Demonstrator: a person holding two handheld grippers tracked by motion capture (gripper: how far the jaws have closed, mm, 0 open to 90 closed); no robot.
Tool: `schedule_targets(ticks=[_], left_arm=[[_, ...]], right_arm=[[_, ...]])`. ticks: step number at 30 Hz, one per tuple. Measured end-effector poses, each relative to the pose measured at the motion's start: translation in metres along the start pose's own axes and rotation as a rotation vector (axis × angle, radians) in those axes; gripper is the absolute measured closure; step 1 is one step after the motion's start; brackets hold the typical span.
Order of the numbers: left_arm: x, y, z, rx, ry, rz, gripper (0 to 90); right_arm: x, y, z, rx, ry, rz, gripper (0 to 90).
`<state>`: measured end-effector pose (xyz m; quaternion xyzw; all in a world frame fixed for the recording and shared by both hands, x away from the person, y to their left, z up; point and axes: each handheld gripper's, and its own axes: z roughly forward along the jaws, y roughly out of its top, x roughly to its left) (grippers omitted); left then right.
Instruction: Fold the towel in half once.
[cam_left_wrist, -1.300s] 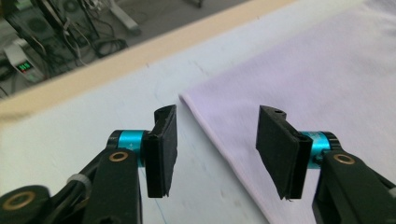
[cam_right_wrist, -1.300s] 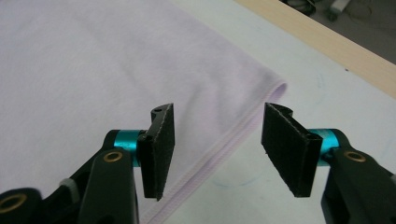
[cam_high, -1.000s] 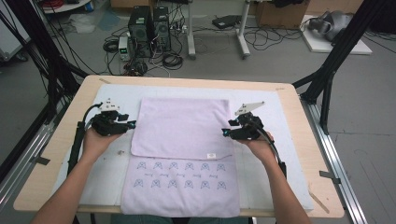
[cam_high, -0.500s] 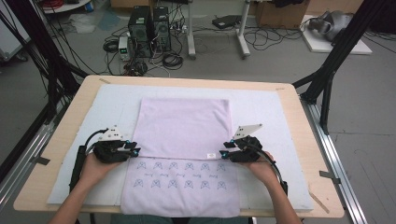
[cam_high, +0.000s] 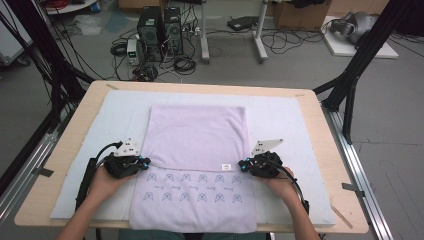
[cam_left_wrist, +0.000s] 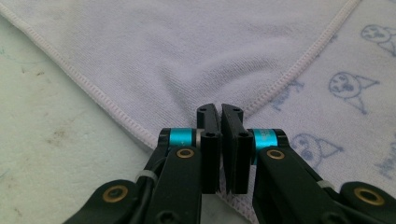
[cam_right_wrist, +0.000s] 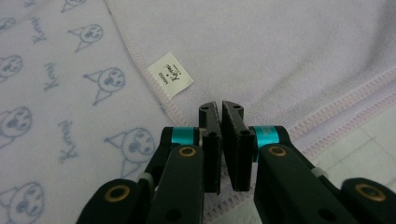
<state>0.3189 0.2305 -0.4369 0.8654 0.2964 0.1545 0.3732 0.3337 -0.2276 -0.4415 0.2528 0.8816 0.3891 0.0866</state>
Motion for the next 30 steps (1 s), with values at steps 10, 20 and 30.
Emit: schedule_targets(ticks=[10,20,30], left_arm=[[-0.001,0.012,-0.029,-0.14,0.007,-0.051,85.8],[-0.057,-0.02,-0.08,-0.154,-0.128,-0.003,85.8],[-0.029,-0.01,-0.061,-0.124,-0.043,-0.016,55.5]], right_arm=[[-0.003,0.016,-0.029,-0.116,0.015,0.013,87.4],[0.05,0.008,-0.083,-0.14,0.182,-0.116,85.8],[0.021,0.013,-0.064,-0.093,0.103,-0.021,57.2]])
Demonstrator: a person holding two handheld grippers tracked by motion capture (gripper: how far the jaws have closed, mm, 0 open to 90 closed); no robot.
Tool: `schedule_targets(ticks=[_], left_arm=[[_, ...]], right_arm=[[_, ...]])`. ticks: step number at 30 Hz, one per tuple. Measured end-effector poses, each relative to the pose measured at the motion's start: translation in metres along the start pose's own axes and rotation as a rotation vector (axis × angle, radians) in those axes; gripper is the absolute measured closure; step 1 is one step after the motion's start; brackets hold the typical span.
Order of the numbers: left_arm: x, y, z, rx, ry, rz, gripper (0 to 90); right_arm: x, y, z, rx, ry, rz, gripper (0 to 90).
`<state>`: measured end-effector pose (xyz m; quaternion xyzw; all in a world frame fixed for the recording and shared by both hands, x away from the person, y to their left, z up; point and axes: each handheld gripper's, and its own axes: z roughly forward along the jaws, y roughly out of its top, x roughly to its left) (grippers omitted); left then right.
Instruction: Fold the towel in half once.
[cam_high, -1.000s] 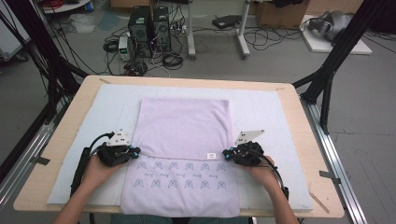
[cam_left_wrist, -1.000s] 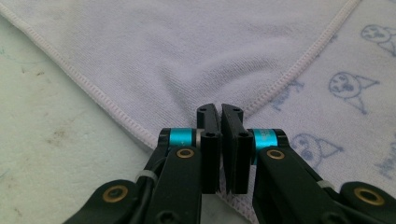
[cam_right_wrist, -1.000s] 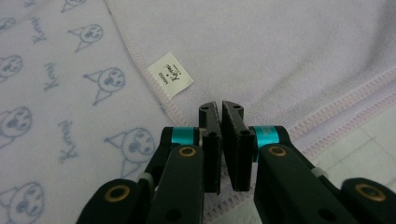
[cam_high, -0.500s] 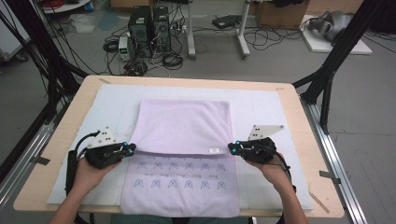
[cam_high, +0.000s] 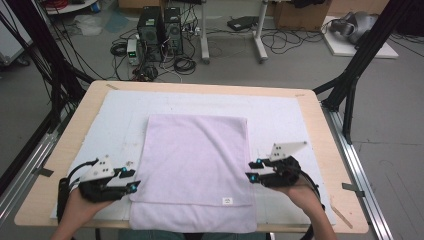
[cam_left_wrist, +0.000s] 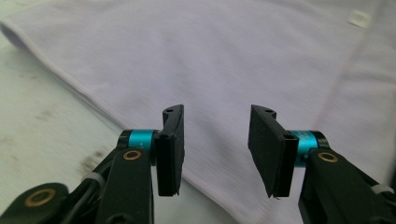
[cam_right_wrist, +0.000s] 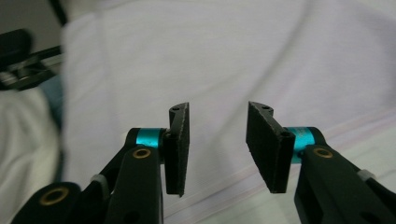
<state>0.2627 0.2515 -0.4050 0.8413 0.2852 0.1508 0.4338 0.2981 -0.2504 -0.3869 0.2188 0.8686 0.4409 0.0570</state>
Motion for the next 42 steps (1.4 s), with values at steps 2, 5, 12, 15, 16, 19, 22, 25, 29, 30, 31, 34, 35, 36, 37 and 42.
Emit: schedule_targets(ticks=[2,5,12,15,16,19,22,25,29,30,31,34,35,36,37,42], left_arm=[[0.021,0.008,0.014,-0.007,0.045,-0.056,53.1],[0.049,0.02,0.036,-0.017,0.125,-0.095,50.4],[0.108,0.039,0.093,0.041,0.221,-0.224,50.5],[0.123,0.046,0.108,0.025,0.261,-0.28,47.5],[0.126,0.047,0.113,0.033,0.284,-0.297,45.9],[0.133,0.048,0.128,0.028,0.285,-0.391,43.2],[0.132,0.052,0.14,0.076,0.314,-0.375,52.0],[0.135,0.057,0.142,0.07,0.3,-0.406,85.4],[0.141,0.076,0.132,0.035,0.32,-0.364,87.2],[0.142,0.083,0.129,0.021,0.325,-0.356,87.3],[0.143,0.092,0.126,0.012,0.336,-0.333,87.4],[0.145,0.12,0.114,-0.05,0.377,-0.276,87.5],[0.147,0.129,0.109,-0.07,0.383,-0.263,87.5],[0.147,0.139,0.105,-0.085,0.389,-0.241,87.4],[0.147,0.148,0.102,-0.104,0.393,-0.22,87.3],[0.147,0.148,0.108,-0.05,0.417,-0.214,58.8]], right_arm=[[-0.02,0.007,0.01,0.015,-0.069,0.025,52.6],[-0.052,0.016,0.025,0.037,-0.153,0.075,48.4],[-0.115,0.036,0.064,0.115,-0.292,0.14,37.7],[-0.131,0.038,0.08,0.125,-0.335,0.147,38.0],[-0.135,0.036,0.084,0.116,-0.348,0.166,37.6],[-0.148,0.023,0.097,0.144,-0.35,0.271,37.8],[-0.152,0.023,0.098,0.071,-0.349,0.335,61.9],[-0.148,0.028,0.103,0.063,-0.366,0.32,85.0],[-0.146,0.047,0.098,0.088,-0.44,0.26,86.6],[-0.146,0.053,0.094,0.073,-0.449,0.25,86.7],[-0.146,0.059,0.088,0.057,-0.464,0.237,86.8],[-0.146,0.08,0.075,0.043,-0.501,0.189,86.8],[-0.146,0.087,0.07,0.034,-0.517,0.174,86.8],[-0.147,0.094,0.065,0.025,-0.529,0.172,86.8],[-0.149,0.101,0.059,0.008,-0.554,0.165,86.8],[-0.162,0.108,0.046,-0.028,-0.586,0.234,57.1]])
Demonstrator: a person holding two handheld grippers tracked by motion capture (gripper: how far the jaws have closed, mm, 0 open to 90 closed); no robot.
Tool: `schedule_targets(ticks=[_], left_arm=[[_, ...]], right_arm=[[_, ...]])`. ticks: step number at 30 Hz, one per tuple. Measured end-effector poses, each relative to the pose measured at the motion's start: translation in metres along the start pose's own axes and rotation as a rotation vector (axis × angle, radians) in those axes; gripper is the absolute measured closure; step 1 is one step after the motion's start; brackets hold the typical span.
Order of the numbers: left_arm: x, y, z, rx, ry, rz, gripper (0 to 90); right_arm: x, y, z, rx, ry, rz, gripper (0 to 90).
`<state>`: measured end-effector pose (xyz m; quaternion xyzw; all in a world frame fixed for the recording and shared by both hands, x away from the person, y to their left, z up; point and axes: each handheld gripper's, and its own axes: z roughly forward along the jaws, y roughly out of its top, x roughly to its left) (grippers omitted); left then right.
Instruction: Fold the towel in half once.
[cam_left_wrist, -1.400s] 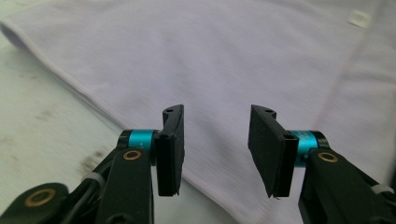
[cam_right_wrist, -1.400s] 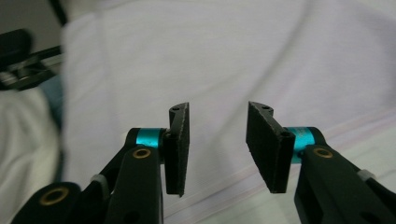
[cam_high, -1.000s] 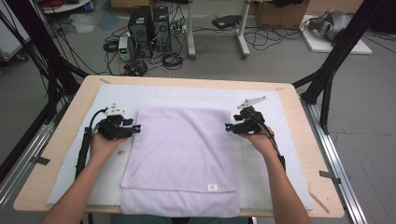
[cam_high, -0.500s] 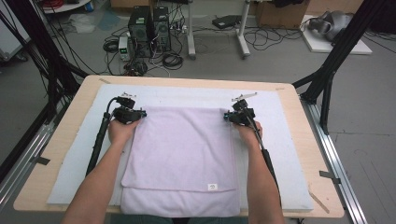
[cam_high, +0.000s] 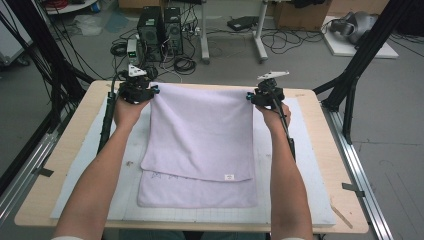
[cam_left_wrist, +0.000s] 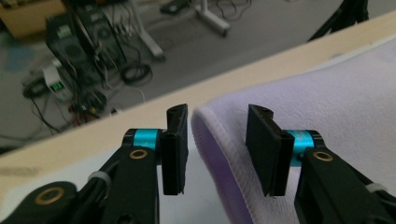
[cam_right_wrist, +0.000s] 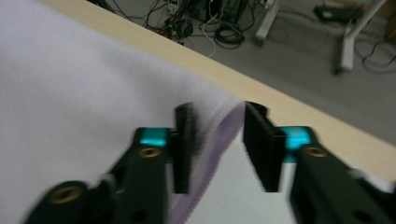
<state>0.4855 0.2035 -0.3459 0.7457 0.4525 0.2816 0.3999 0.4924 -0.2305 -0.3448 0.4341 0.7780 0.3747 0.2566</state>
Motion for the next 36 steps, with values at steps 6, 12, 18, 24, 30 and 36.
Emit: schedule_targets(ticks=[6,12,18,24,30,36], left_arm=[[0.003,-0.038,0.0,0.055,-0.044,-0.029,53.7],[-0.002,-0.073,-0.019,0.059,-0.118,-0.024,52.0],[-0.018,-0.101,-0.051,0.049,-0.203,0.036,52.2],[-0.033,-0.129,-0.077,0.052,-0.255,0.087,52.9],[-0.046,-0.149,-0.093,0.05,-0.308,0.131,53.4],[-0.057,-0.153,-0.098,0.061,-0.362,0.189,57.4]], right_arm=[[-0.001,-0.024,0.002,0.08,0.075,-0.015,46.6],[0.015,-0.047,-0.01,0.132,0.192,-0.072,45.2],[0.038,-0.069,-0.033,0.104,0.294,-0.105,40.7],[0.065,-0.094,-0.053,0.073,0.327,-0.127,24.4],[0.081,-0.115,-0.063,0.121,0.351,-0.182,29.2],[0.091,-0.122,-0.072,0.119,0.402,-0.213,41.8]])
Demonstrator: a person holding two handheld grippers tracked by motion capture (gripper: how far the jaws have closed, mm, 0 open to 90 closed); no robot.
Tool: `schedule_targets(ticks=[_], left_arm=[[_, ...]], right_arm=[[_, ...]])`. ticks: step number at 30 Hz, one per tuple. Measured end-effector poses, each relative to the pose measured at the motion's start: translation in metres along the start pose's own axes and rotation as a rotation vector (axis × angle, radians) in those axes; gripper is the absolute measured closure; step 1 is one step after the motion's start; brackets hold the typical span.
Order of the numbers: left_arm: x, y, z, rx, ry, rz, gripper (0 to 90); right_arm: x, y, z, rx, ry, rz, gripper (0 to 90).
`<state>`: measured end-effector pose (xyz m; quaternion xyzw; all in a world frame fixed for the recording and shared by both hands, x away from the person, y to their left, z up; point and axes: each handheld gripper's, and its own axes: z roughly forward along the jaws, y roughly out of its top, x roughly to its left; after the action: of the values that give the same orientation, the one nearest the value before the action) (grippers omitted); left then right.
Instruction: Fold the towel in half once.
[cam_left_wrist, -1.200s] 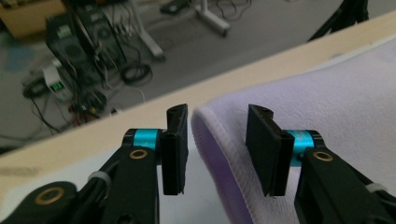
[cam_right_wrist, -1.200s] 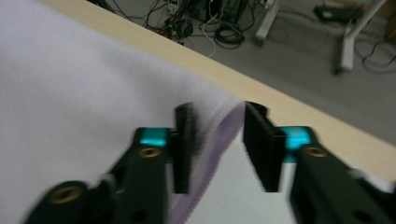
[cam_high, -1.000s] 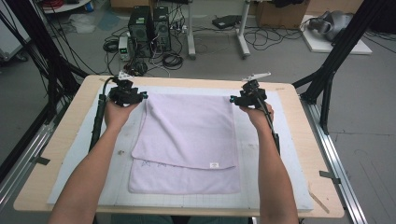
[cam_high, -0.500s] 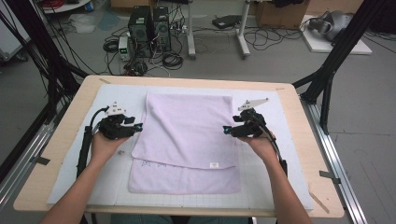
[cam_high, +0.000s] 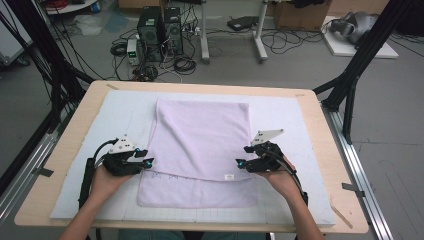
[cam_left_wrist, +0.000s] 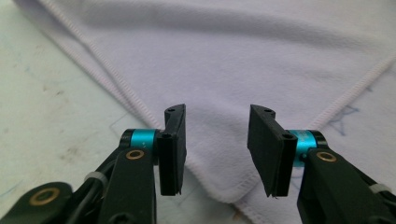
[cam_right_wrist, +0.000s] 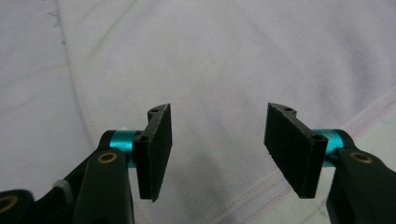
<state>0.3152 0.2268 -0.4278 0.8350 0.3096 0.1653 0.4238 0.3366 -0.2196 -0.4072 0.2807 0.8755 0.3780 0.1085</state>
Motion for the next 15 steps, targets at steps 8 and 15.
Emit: schedule_targets(ticks=[8,15], left_arm=[[-0.005,-0.006,-0.002,0.024,-0.013,0.022,60.5],[-0.013,-0.021,0.002,0.06,-0.006,0.054,70.2]], right_arm=[[0.012,-0.027,0.001,-0.008,0.017,-0.018,50.6],[0.018,-0.039,0.008,0.034,0.036,-0.042,61.3]])
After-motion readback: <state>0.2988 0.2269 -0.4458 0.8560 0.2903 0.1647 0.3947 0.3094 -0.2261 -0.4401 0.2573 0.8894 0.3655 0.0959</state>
